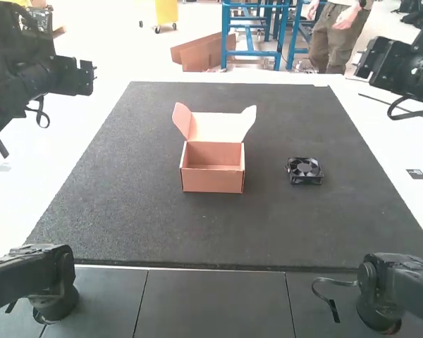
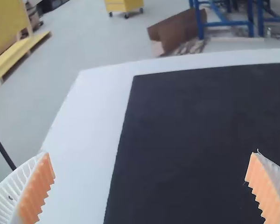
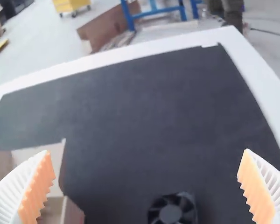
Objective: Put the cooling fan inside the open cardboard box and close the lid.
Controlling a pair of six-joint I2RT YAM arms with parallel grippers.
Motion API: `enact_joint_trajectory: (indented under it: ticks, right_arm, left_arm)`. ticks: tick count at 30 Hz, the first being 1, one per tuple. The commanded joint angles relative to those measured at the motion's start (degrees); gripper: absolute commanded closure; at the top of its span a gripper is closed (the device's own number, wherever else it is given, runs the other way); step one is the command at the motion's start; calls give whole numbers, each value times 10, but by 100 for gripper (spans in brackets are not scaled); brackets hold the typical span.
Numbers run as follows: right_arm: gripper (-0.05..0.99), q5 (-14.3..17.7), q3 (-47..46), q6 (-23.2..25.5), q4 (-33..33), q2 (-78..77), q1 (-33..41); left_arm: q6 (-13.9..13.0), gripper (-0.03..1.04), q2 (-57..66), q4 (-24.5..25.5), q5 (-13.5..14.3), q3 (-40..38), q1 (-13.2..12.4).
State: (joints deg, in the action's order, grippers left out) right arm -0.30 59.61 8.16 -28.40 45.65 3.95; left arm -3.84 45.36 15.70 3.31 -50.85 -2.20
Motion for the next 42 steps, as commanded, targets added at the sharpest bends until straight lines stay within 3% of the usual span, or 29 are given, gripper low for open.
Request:
enact_joint_trajectory:
  ticks: [1, 9, 14, 21, 26, 33, 42]
  right_arm:
    - [3, -6, 38, -34, -29, 61, 6]
    - [3, 8, 96, -84, -111, 154, -1]
    - [3, 13, 85, -154, -156, 181, -13]
    - [3, -1, 56, -220, -160, 231, -53]
    - [3, -21, 32, -234, -145, 285, -93]
    - [3, -52, 24, -235, -135, 349, -97]
    - [3, -50, 23, -231, -113, 408, -97]
  left_arm:
    - [18, 4, -7, 4, -26, -17, 23]
    - [21, 4, -9, 40, -29, -16, 105]
    - [22, 4, -9, 63, -28, -6, 157]
    - [37, 4, -9, 122, -26, 0, 214]
    - [51, 4, -10, 146, -24, -2, 225]
    - [52, 4, -10, 127, -24, 0, 224]
    - [52, 4, -7, 116, -23, 1, 228]
